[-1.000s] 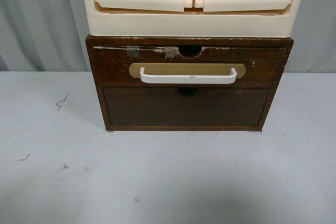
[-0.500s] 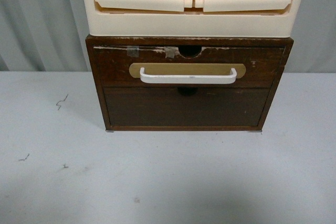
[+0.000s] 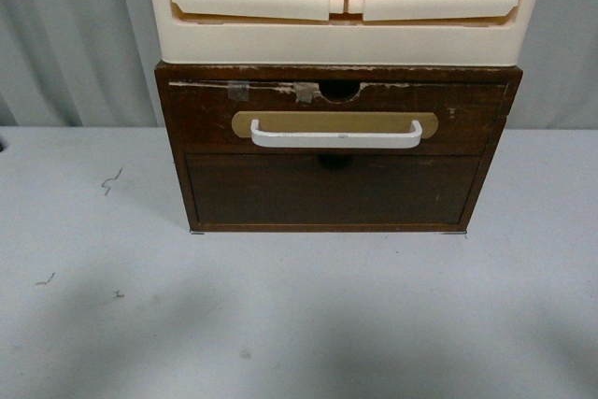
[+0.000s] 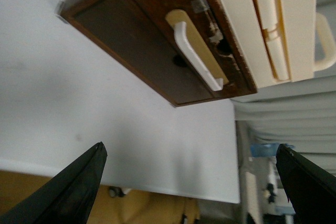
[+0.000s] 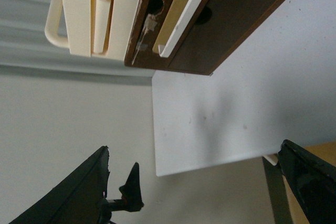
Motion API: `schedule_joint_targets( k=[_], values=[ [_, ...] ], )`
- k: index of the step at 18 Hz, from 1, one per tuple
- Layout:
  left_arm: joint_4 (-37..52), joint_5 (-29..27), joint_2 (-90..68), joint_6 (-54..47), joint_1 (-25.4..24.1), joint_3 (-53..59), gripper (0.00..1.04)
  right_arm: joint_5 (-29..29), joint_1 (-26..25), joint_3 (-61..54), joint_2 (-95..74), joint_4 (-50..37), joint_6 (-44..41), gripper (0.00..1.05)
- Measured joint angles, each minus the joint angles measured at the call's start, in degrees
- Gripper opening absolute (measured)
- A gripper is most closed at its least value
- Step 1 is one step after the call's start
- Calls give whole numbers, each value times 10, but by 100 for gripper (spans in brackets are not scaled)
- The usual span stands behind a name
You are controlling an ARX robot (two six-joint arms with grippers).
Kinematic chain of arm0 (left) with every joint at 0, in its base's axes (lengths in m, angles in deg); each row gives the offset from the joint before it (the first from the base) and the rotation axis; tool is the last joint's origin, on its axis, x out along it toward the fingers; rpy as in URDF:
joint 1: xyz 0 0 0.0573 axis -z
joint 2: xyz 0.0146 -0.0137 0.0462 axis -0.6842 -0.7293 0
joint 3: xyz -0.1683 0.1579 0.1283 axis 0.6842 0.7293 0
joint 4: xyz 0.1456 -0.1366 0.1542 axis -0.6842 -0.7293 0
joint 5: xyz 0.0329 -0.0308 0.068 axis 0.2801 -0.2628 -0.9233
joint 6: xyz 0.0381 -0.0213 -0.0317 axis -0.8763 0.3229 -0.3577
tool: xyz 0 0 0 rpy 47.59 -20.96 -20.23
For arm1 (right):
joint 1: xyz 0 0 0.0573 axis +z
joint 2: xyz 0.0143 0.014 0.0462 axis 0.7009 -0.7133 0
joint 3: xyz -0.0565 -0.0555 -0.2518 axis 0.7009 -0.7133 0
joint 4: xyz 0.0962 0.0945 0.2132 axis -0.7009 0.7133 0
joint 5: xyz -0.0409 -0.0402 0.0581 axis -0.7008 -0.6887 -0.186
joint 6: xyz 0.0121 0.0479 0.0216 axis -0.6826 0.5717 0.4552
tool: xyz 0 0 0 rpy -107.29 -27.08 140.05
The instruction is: Open drawer
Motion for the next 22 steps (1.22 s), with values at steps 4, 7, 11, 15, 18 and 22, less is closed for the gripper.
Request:
schedule_joint_targets(
  k=[4, 7, 11, 15, 18, 22],
  values=[
    [238, 3, -292, 79, 63, -94, 98, -56, 31, 99, -307, -287, 76, 98],
    [286, 25, -442, 94, 72, -164, 98, -83, 50, 180, -440, -313, 77, 98],
    [311, 40, -538, 104, 78, -249, 98, -106, 78, 269, -526, -305, 68, 98],
    [308, 35, -593, 114, 82, -307, 98, -134, 105, 324, -571, -268, 54, 98],
    [297, 37, -616, 114, 88, -331, 98, -159, 120, 365, -593, -239, 46, 98],
    [289, 35, -638, 114, 87, -345, 98, -189, 139, 399, -615, -196, 35, 98]
  ],
)
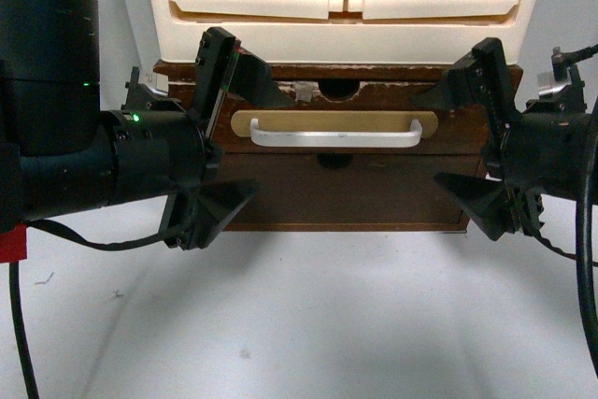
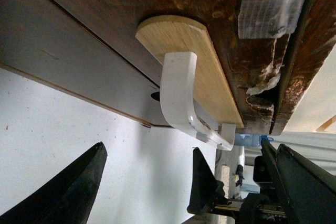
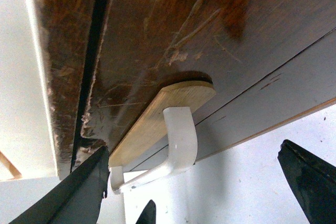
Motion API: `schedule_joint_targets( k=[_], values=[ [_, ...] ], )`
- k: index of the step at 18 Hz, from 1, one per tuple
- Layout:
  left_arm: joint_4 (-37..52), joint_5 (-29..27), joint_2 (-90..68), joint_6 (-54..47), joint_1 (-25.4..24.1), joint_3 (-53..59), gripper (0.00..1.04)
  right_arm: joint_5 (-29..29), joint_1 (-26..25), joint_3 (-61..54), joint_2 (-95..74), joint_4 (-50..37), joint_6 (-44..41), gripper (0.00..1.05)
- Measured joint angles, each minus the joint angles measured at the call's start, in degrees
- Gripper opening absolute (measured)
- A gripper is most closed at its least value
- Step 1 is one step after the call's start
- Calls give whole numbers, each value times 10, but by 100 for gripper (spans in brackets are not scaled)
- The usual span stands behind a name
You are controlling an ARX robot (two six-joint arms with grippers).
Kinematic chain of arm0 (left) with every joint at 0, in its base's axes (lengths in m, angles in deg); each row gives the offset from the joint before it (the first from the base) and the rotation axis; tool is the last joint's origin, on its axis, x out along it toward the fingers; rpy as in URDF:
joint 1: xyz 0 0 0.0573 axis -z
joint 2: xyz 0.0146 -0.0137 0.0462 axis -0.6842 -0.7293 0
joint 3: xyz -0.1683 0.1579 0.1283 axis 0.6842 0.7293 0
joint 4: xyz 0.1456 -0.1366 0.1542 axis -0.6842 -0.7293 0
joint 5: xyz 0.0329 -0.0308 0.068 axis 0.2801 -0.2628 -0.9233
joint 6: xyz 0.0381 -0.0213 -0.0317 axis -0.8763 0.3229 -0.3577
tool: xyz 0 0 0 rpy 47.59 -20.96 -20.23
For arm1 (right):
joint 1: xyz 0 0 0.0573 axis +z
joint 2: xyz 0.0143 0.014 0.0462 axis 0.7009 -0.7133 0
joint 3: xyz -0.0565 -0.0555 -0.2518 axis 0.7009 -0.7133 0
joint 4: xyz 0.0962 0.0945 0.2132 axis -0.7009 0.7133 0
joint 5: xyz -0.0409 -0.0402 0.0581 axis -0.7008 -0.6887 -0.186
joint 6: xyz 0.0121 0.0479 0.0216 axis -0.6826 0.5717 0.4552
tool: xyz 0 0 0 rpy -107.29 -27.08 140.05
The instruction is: Open drawer
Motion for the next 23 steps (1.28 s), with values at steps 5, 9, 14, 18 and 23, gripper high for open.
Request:
schedule_joint_targets(
  k=[5, 9, 14, 18, 23],
  values=[
    [-15, -3, -22, 4, -1, -26, 98, -27, 18, 35, -27, 27, -10, 98],
    [-26, -3, -43, 1, -3, -54, 98, -36, 30, 57, -33, 39, -13, 98],
    [-47, -12, -52, -7, -9, -63, 75, -56, 38, 68, -38, 57, -22, 75],
    [-42, -9, -57, -3, -11, -73, 41, -56, 43, 77, -37, 60, -27, 40],
    [-29, -7, -55, 30, -11, -70, 17, -59, 43, 75, -40, 59, 33, 19]
  ],
)
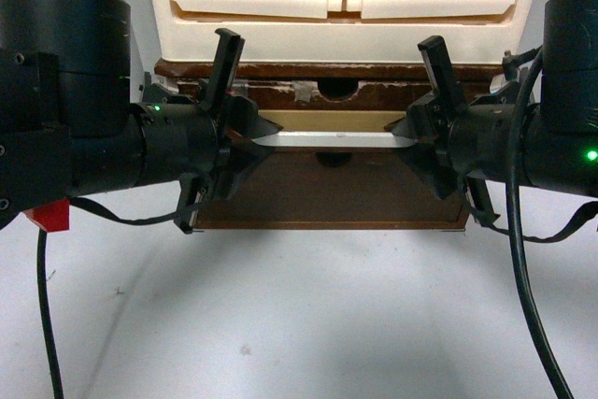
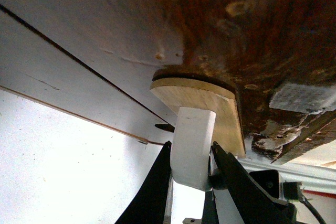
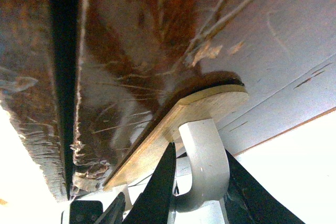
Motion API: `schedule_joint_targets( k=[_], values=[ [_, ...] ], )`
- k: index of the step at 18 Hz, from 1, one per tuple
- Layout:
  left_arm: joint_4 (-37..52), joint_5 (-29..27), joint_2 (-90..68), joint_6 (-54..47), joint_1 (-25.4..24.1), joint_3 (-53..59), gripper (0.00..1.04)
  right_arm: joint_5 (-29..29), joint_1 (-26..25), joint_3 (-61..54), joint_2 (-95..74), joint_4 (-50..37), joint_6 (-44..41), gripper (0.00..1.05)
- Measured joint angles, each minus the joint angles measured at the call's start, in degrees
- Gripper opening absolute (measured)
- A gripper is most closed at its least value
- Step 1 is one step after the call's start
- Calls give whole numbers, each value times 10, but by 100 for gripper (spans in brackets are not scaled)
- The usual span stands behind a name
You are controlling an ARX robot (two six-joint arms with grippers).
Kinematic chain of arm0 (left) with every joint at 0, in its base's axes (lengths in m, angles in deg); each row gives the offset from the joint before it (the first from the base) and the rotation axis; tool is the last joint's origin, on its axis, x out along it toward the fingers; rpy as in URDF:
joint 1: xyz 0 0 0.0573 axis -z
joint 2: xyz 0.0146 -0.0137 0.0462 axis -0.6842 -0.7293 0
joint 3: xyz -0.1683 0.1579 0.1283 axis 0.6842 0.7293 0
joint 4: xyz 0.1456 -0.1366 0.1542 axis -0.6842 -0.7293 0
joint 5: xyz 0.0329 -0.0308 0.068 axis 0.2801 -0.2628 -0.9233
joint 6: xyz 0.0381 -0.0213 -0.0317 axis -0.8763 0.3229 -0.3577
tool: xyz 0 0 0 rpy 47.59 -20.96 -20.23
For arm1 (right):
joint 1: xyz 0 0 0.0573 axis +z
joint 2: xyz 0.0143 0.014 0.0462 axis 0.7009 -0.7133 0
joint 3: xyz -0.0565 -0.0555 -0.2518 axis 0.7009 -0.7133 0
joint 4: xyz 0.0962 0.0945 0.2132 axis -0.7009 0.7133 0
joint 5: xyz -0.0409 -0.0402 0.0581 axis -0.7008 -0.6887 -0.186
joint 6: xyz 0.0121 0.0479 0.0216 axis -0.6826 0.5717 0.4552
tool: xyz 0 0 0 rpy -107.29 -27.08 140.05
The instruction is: Open drawer
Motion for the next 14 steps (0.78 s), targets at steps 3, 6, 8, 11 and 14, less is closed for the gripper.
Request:
schedule_joint_targets(
  k=[3, 6, 8, 11, 14],
  values=[
    [14, 0, 6, 20, 0, 14, 16, 0, 1, -12, 5, -6, 15, 18],
    [19, 0, 12, 24, 0, 21, 15, 0, 2, -19, 11, -7, 15, 18],
    [28, 0, 19, 28, 2, 35, 15, 0, 4, -28, 17, -9, 16, 18],
    [36, 0, 33, 30, 4, 56, 15, 0, 9, -51, 34, -14, 17, 18],
    [54, 0, 74, 40, 12, 115, 15, 1, 17, -104, 72, -24, 17, 18]
  ],
)
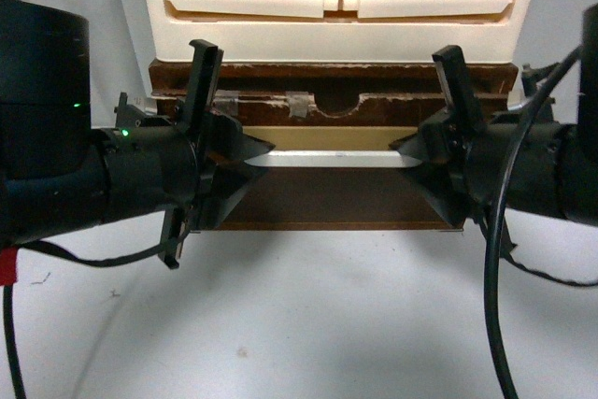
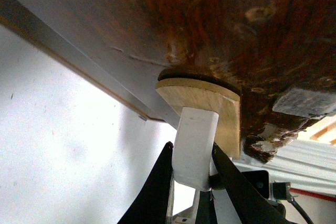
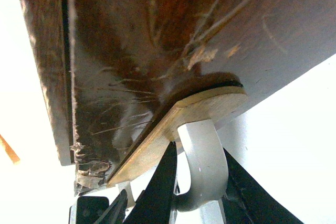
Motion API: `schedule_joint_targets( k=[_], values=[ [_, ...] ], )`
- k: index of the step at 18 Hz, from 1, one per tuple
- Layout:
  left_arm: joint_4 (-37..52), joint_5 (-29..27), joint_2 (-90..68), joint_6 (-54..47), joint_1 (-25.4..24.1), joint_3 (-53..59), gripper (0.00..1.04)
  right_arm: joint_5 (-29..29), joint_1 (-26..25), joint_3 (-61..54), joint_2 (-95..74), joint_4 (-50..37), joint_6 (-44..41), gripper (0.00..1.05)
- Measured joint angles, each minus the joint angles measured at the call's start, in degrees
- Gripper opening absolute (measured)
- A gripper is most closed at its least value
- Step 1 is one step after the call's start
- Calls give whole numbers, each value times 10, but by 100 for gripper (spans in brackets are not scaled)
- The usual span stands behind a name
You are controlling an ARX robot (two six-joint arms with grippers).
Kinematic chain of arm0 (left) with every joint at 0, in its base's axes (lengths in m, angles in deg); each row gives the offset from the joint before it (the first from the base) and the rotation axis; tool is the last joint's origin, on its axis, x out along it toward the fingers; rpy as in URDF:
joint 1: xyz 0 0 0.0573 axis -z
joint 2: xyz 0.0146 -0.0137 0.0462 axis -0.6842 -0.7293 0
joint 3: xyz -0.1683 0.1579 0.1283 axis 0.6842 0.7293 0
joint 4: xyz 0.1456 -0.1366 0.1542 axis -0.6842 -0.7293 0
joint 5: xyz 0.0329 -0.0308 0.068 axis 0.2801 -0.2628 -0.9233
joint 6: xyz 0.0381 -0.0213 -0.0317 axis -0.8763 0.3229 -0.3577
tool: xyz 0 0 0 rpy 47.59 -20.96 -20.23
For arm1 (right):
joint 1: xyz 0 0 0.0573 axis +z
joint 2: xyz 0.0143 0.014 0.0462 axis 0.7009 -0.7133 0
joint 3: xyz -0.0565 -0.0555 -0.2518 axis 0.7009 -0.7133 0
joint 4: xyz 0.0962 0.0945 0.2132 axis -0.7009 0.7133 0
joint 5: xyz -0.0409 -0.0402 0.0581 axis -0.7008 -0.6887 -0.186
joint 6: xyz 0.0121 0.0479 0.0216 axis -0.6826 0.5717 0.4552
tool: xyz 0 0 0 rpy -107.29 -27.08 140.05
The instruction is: Open drawer
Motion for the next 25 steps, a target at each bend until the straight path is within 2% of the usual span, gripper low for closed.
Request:
schedule_joint_targets(
  k=[1, 2, 3, 4, 5, 6, 7, 8, 10, 13, 14, 18, 20, 22, 25],
  values=[
    [7, 0, 65, 3, 11, 75, 15, -5, 16, -87, 71, -18, 5, 18],
    [-5, 1, 143, -14, 23, 155, 22, -16, 29, -163, 140, -15, 3, 21],
    [-82, 21, 226, -85, 20, 211, 50, -31, 35, -209, 195, 51, -80, 50],
    [-192, 29, 332, -170, 6, 226, 78, -36, 43, -247, 274, 92, -127, 79],
    [-10, -200, 393, -402, -8, 310, 76, -217, 48, -337, 362, -97, -290, 81],
    [64, -277, 400, -504, -8, 362, 66, -291, 41, -378, 373, -173, -394, 70],
    [98, -326, 420, -582, -28, 386, 57, -324, 19, -401, 394, -205, -478, 61],
    [104, -339, 455, -649, -48, 389, 47, -327, 3, -408, 422, -202, -536, 54],
    [80, -321, 508, -706, -57, 390, 33, -303, -13, -416, 480, -178, -626, 37],
    [14, -295, 573, -742, -85, 416, 6, -274, -49, -445, 551, -115, -673, 10],
    [-3, -289, 599, -748, -92, 420, 2, -264, -57, -449, 576, -96, -679, 1],
    [-72, -264, 687, -752, -115, 425, 2, -235, -85, -459, 668, -25, -688, 2],
    [-117, -212, 734, -752, -168, 431, 2, -221, -97, -464, 710, 16, -688, 2],
    [-146, -212, 768, -752, -173, 431, 2, -172, -142, -464, 752, 50, -689, 2],
    [-192, -206, 816, -752, -170, 431, 2, -164, -158, -464, 804, 98, -689, 2]
  ],
)
